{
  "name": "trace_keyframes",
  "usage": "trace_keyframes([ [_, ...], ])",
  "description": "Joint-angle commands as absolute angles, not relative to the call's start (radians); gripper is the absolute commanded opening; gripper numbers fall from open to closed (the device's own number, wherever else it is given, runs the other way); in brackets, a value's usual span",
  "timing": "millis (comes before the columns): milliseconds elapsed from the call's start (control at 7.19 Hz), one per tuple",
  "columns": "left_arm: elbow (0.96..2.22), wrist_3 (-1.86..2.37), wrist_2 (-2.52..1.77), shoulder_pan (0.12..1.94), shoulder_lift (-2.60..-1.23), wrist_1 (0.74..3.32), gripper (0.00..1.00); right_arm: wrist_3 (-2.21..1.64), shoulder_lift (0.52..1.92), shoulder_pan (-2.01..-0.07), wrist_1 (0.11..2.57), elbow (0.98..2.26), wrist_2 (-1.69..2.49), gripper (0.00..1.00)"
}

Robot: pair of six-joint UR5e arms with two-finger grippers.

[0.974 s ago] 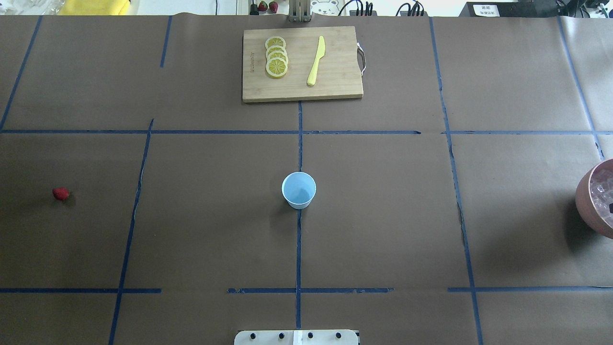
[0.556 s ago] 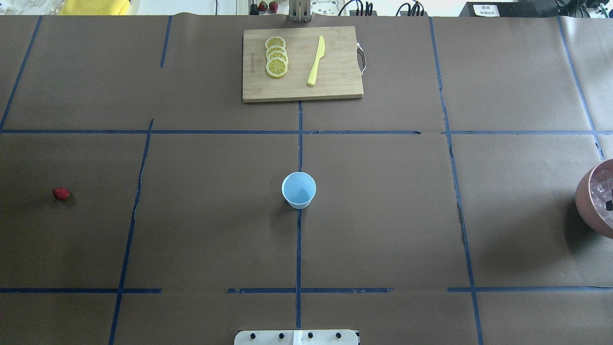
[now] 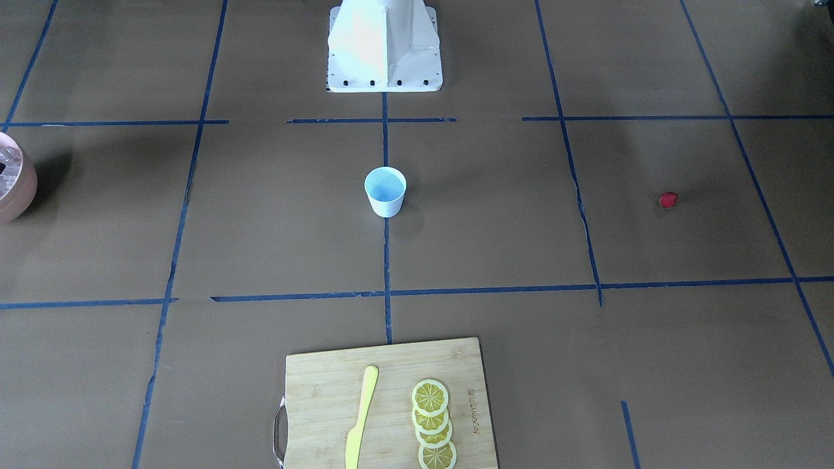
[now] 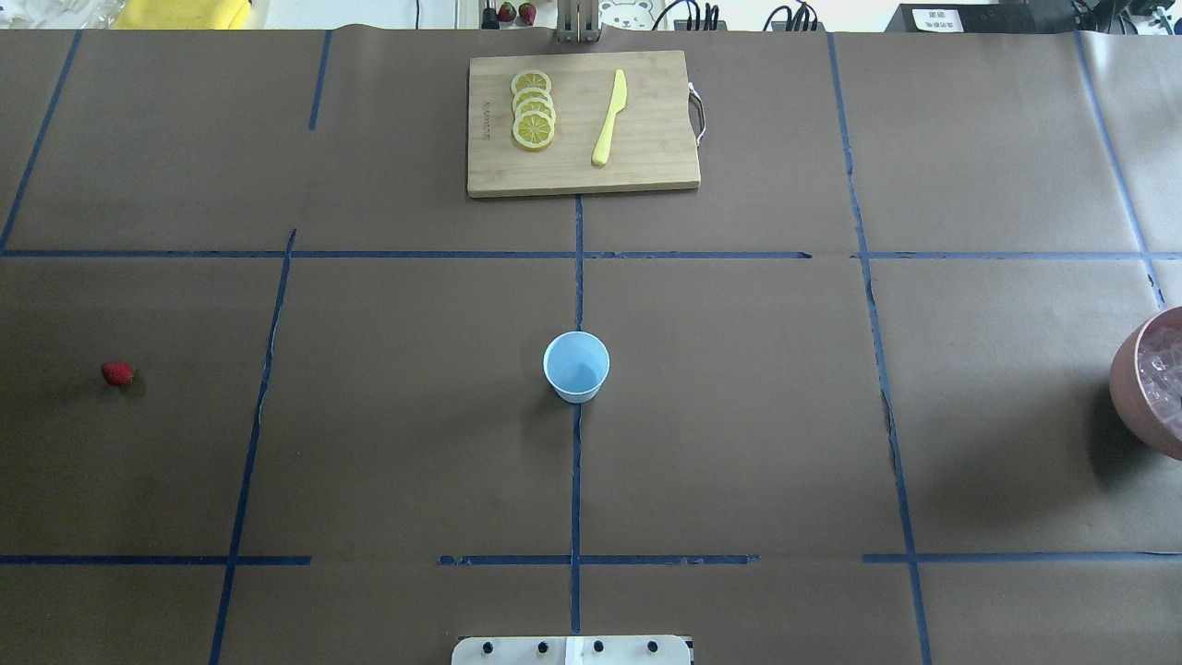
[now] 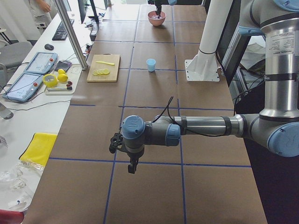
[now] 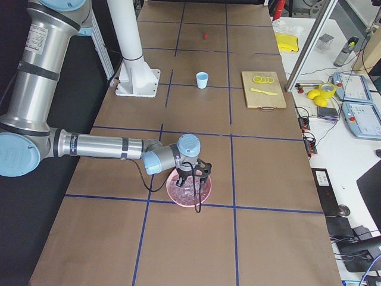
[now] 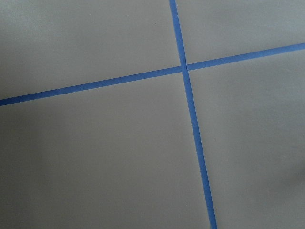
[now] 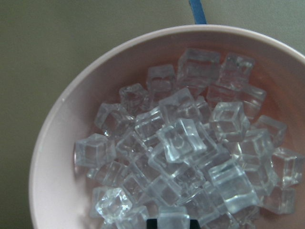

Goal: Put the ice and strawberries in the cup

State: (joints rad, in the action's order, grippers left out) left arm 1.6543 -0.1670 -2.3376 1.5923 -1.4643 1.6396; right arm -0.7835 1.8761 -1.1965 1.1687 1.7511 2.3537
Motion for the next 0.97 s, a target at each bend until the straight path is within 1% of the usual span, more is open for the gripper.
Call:
trace_keyframes([
  [0,1.654,-0.169,-2.338,1.592,-1.463,1.640,1.00,-0.778,1.875,-1.200,1.167,1.776,2.361,0.00],
  [417,1.655,-0.167,-2.383,1.594,-1.459,1.640,1.00,-0.788,1.907,-1.224,1.183,2.016,2.358,0.00],
  [556,1.669,-0.166,-2.396,1.594,-1.448,1.641,1.00,-0.822,1.898,-1.217,1.183,2.058,2.364,0.00],
  [695,1.683,-0.167,-2.398,1.592,-1.425,1.649,1.00,-0.916,1.861,-1.133,1.181,2.095,2.368,0.00],
  [835,1.696,-0.167,-2.398,1.591,-1.424,1.651,1.00,-1.071,1.789,-1.052,1.181,2.123,2.370,0.00],
])
